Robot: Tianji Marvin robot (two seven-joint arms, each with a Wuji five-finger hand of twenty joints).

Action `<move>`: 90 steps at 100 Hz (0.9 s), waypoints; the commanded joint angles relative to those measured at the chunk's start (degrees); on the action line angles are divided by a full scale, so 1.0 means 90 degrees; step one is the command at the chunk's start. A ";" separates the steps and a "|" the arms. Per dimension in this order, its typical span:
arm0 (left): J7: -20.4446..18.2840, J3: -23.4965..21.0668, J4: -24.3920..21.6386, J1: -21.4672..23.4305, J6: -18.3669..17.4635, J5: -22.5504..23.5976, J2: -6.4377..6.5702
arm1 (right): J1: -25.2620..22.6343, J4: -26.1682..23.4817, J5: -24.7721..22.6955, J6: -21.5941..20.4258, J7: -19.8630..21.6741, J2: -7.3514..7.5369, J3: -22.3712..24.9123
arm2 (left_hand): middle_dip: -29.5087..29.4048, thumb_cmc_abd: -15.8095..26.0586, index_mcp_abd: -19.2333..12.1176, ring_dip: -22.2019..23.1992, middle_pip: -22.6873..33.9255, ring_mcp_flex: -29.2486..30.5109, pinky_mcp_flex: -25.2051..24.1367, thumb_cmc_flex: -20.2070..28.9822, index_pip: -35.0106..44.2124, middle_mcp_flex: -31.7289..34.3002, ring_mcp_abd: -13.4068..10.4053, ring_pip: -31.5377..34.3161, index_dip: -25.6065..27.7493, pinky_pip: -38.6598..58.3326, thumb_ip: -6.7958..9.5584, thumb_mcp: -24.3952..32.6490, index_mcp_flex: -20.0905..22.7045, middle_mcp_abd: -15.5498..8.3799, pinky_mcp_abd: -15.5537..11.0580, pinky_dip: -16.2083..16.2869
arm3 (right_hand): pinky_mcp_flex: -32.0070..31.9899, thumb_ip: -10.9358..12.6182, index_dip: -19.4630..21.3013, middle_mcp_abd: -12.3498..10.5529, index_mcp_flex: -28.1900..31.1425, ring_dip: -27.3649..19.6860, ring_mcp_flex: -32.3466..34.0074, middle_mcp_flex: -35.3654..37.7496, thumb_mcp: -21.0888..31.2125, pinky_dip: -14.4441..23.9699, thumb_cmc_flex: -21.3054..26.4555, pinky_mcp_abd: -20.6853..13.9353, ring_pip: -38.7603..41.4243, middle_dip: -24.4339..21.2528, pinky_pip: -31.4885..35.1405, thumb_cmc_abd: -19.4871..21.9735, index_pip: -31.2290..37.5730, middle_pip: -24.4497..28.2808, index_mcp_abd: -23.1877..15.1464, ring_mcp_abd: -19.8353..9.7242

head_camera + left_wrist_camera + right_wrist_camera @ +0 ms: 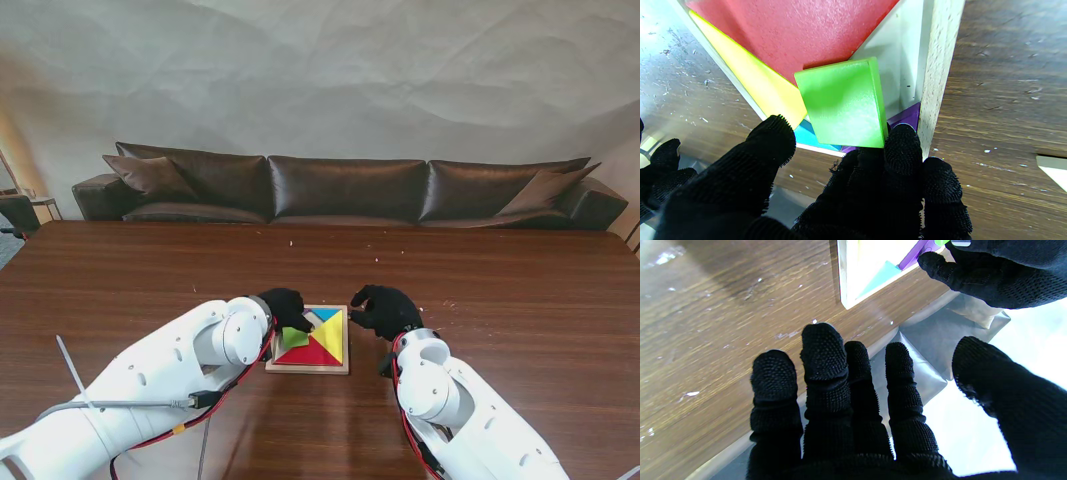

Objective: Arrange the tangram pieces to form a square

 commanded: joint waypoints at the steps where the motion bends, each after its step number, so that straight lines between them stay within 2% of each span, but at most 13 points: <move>1: -0.0157 -0.0007 -0.0014 -0.0024 0.0022 0.0018 -0.0024 | -0.0013 -0.0007 0.0007 -0.0034 0.0106 -0.0030 -0.0015 | -0.0082 0.0235 0.0350 -0.0051 -0.0042 -0.0120 -0.0162 -0.0140 -0.0107 -0.0103 0.0161 -0.0028 -0.0095 -0.0042 0.0189 -0.0205 -0.0157 0.0099 -0.0045 -0.0045 | -0.0735 0.0186 -0.0005 0.0123 -0.0098 0.0003 -0.0096 -0.0136 -0.0048 0.0148 -0.0024 0.0042 0.0117 -0.0100 0.0065 0.0164 0.0019 0.0036 0.0010 0.0063; 68: -0.0314 -0.0241 -0.0203 0.0155 0.0050 0.0340 0.0138 | -0.0001 0.0010 0.0013 -0.0087 0.0159 -0.0018 -0.0053 | -0.0348 0.0353 0.0234 -0.0129 -0.0294 -0.0172 -0.0188 -0.0133 0.0003 -0.0124 0.0195 -0.0244 -0.0331 -0.0073 0.0206 -0.0323 -0.0184 0.0123 -0.0048 -0.0085 | -0.0738 0.0188 -0.0006 0.0120 -0.0101 0.0000 -0.0091 -0.0133 -0.0044 0.0148 -0.0026 0.0034 0.0120 -0.0099 0.0072 0.0194 0.0020 0.0038 0.0015 0.0050; 81: -0.0357 -0.0445 -0.0392 0.0317 -0.0026 0.0543 0.0220 | -0.0002 0.0012 0.0008 -0.0085 0.0151 -0.0020 -0.0055 | -0.0352 0.0439 -0.0379 -0.0145 -0.0254 -0.0088 -0.0094 -0.0160 0.0211 -0.0058 0.0141 -0.0242 -0.0185 -0.0039 0.0206 -0.0351 -0.0024 0.0044 -0.0077 -0.0100 | -0.0736 0.0189 -0.0007 0.0126 -0.0108 0.0001 -0.0090 -0.0128 -0.0041 0.0149 -0.0023 0.0045 0.0122 -0.0100 0.0074 0.0192 0.0021 0.0038 0.0009 0.0051; 90: -0.0458 -0.0695 -0.0646 0.0506 -0.0062 0.0689 0.0305 | -0.0002 0.0013 0.0014 -0.0078 0.0147 -0.0022 -0.0055 | -0.0336 0.0625 -0.0794 -0.0152 -0.0197 0.0001 -0.0020 -0.0080 0.0552 0.0049 0.0160 -0.0192 0.0269 0.0017 0.0228 -0.0486 0.0320 0.0054 -0.0058 -0.0127 | -0.0734 0.0190 -0.0007 0.0117 -0.0110 0.0001 -0.0091 -0.0127 -0.0048 0.0148 -0.0026 0.0043 0.0122 -0.0099 0.0075 0.0206 0.0023 0.0042 0.0011 0.0061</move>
